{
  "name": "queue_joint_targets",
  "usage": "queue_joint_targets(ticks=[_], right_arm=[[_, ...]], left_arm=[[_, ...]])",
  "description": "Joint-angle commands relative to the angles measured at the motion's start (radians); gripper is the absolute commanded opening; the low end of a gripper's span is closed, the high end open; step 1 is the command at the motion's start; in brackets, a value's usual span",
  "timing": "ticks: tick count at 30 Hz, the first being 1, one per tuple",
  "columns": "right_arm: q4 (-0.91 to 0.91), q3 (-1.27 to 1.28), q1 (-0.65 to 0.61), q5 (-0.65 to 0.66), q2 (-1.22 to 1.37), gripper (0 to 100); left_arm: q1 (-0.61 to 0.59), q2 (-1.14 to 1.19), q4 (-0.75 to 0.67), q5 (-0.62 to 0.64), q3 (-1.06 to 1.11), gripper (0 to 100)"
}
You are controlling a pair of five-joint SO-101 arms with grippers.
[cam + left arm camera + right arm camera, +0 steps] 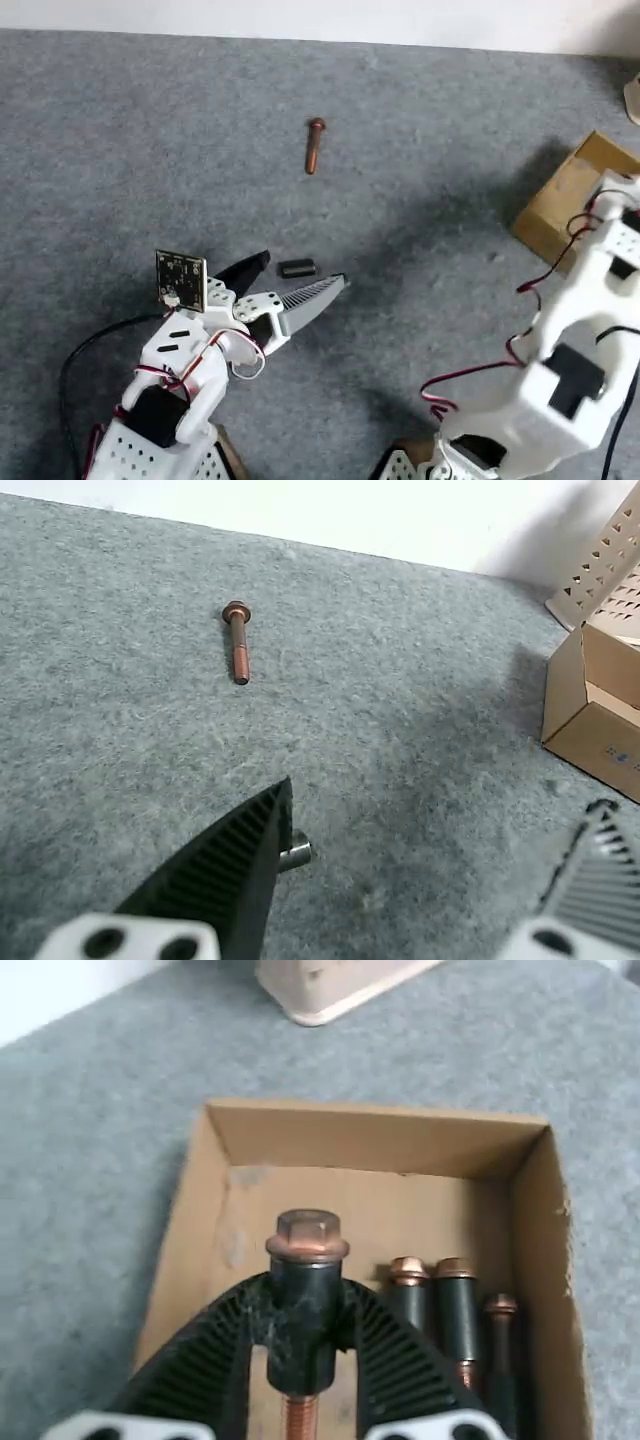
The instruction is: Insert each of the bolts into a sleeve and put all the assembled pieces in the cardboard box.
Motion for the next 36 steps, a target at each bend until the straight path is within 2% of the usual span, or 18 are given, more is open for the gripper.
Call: queue_joint_targets(ticks=[1, 12, 30, 32, 36], right_arm=[[0.031, -0.150, 0.021, -0.015, 0.035, 0.5], [0.036, -0.268, 0.041, -0.012, 0.229, 0.5], [0.031, -0.275, 0.021, -0.011, 0.438, 0.8], [0.035, -0.275, 0.019, -0.015, 0.438, 4.3], [0.036, -0.275, 0.012, -0.014, 0.437, 18.3]], left_arm=[[0.005, -0.005, -0.025, -0.006, -0.008, 40], [0.005, -0.005, -0.023, -0.006, -0.008, 40], [0.005, -0.005, -0.023, -0.006, -0.008, 40], [0.005, -0.005, -0.023, -0.006, -0.008, 40], [0.005, -0.005, -0.023, -0.006, -0.008, 40]])
